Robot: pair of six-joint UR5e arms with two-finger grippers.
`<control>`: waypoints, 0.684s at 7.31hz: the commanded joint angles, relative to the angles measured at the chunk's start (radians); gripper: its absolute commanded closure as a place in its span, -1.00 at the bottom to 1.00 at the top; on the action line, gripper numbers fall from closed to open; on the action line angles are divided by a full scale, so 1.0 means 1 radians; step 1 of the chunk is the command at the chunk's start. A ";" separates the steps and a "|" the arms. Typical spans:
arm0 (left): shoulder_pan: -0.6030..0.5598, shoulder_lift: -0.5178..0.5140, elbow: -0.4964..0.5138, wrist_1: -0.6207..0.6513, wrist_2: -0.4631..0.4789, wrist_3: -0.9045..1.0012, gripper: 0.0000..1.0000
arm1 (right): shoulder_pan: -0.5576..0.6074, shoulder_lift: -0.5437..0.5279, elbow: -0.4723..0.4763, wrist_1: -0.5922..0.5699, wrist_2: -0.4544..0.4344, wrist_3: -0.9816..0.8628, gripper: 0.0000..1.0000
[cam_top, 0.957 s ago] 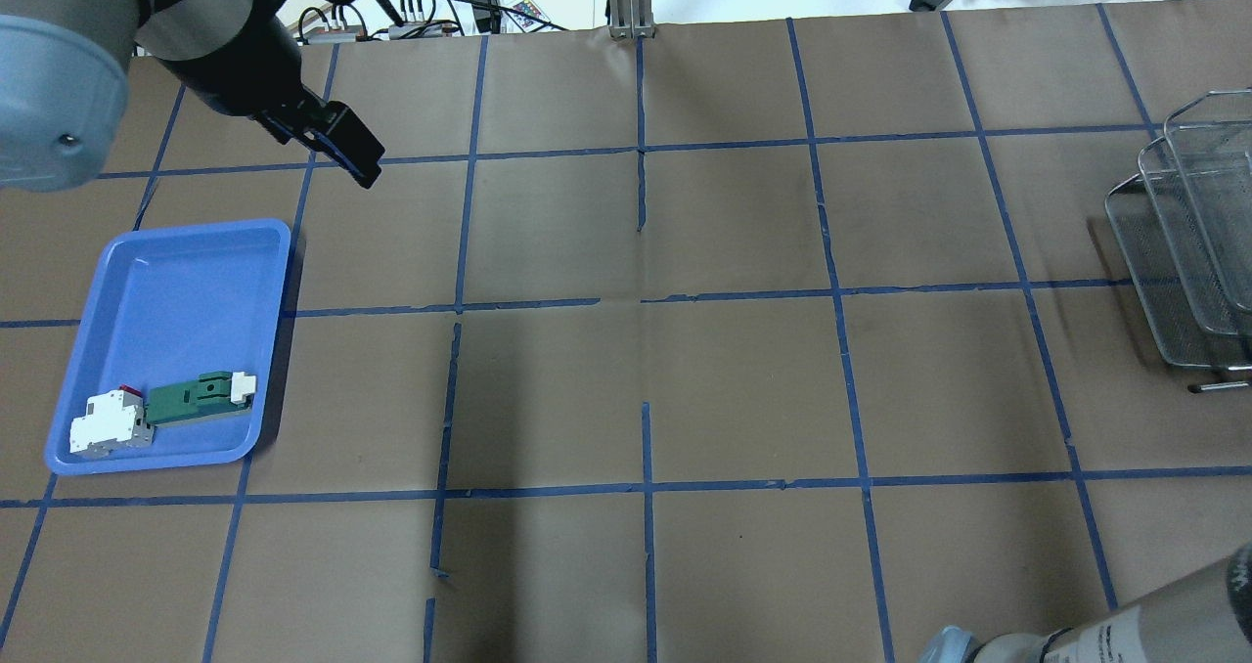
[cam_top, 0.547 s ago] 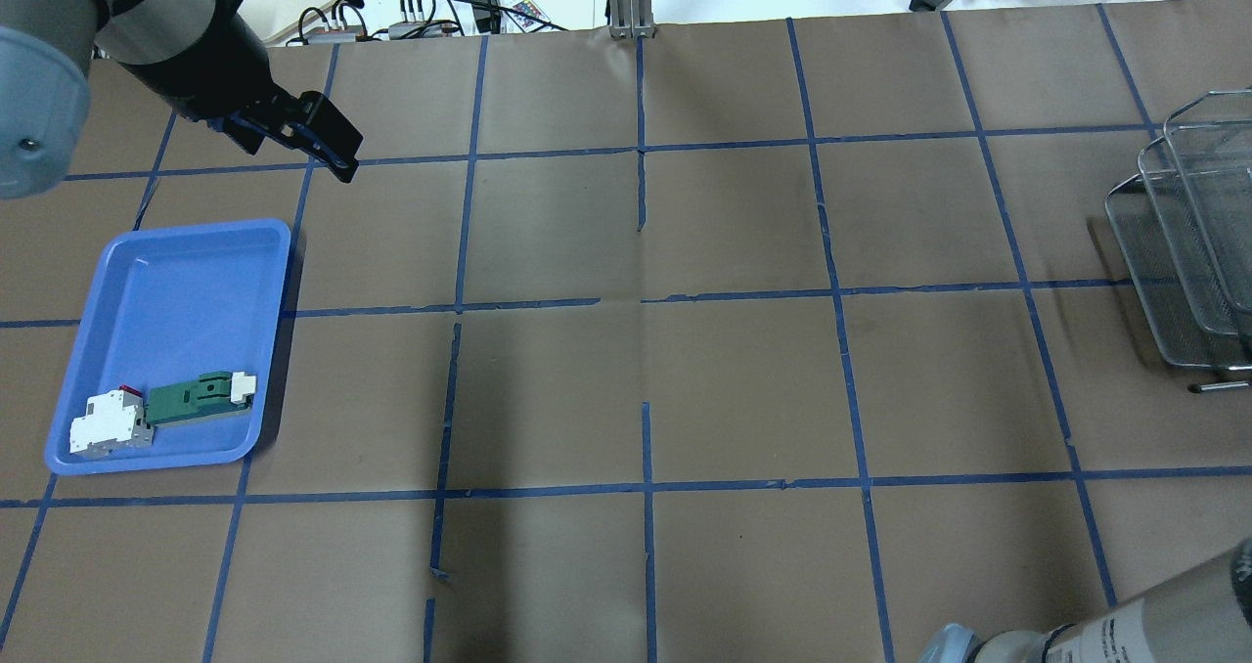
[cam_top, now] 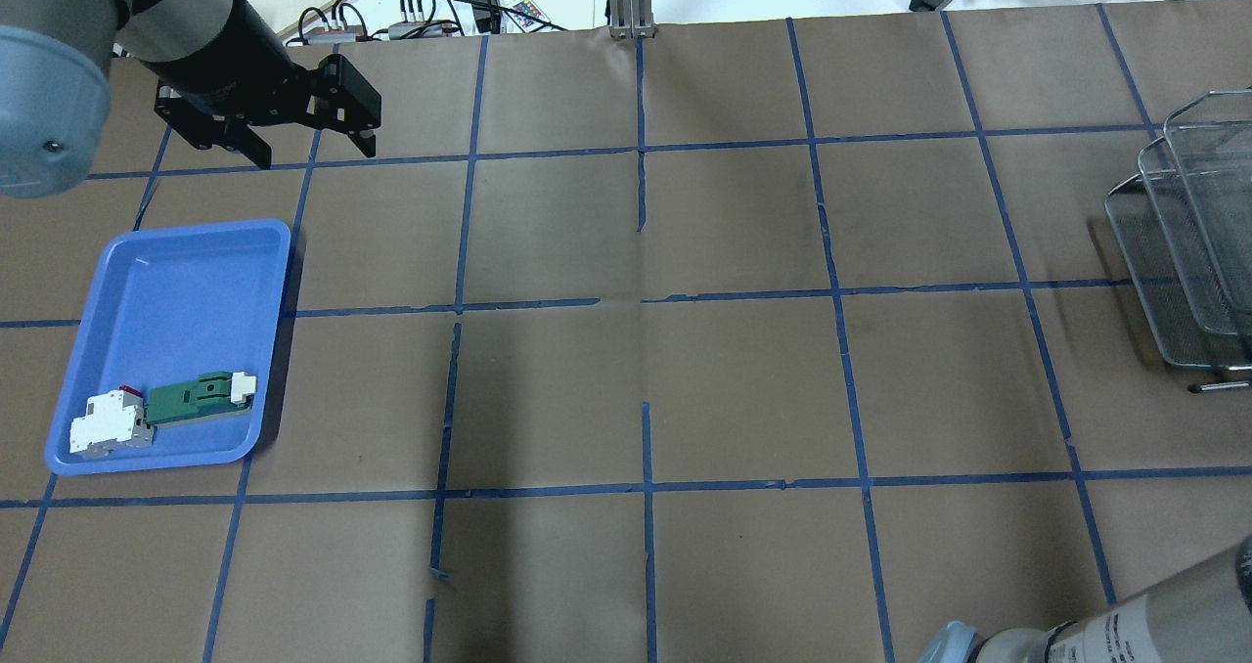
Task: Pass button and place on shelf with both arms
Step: 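Lower the button into the wire mesh basket with the right gripper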
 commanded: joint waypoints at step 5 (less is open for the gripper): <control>-0.018 0.008 -0.002 -0.017 0.006 -0.030 -1.00 | 0.008 -0.046 0.003 0.076 -0.003 0.074 -1.00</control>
